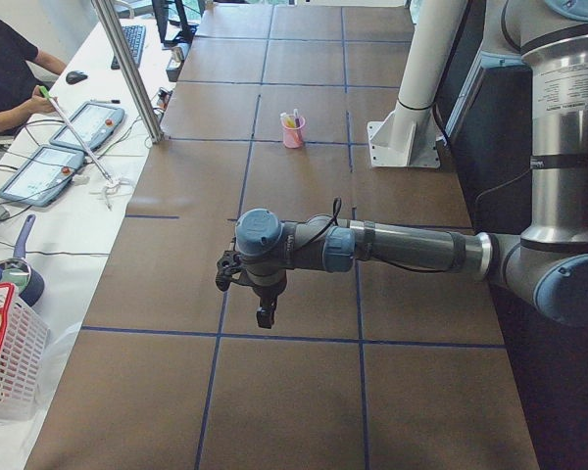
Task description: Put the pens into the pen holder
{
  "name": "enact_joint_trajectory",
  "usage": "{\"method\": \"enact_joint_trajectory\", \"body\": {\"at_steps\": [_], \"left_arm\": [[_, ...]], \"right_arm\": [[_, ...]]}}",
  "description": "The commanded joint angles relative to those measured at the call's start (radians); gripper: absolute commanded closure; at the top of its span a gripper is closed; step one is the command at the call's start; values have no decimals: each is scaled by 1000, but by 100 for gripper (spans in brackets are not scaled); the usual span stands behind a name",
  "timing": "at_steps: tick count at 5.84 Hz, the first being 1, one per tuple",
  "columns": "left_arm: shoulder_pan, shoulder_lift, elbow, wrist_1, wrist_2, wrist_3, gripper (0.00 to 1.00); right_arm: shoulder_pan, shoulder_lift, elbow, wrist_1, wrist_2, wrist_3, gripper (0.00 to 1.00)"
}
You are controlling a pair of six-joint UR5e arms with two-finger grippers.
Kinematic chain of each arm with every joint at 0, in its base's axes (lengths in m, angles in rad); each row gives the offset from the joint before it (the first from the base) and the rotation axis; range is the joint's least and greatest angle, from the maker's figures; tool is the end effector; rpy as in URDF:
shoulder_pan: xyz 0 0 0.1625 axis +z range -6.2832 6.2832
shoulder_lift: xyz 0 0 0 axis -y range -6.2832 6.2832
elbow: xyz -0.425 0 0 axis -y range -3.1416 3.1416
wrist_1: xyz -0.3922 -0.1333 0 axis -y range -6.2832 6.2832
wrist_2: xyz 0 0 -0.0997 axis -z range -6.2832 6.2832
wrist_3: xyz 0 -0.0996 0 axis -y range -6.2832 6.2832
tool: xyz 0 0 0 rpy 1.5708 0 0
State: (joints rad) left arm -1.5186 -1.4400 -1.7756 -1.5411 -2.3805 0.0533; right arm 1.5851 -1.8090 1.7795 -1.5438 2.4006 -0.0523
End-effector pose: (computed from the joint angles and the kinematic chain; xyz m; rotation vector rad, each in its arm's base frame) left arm -0.0382 -0.4409 0.6191 0.0423 0.8100 0.1176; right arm 0.0654 -0.3904 0.6545 0.0253 -0.8295 -0.0348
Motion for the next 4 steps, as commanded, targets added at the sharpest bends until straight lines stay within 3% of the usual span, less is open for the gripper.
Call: {"method": "enact_joint_trajectory", "body": {"at_steps": [1, 4], "left_arm": [[-5, 18, -11, -17, 7, -3, 0], [-15, 27, -22, -18, 12, 0, 0]], "right_arm": [[-1, 5, -44, 10, -3, -14, 0], [-1, -1, -80, 101, -1, -40, 0]]}}
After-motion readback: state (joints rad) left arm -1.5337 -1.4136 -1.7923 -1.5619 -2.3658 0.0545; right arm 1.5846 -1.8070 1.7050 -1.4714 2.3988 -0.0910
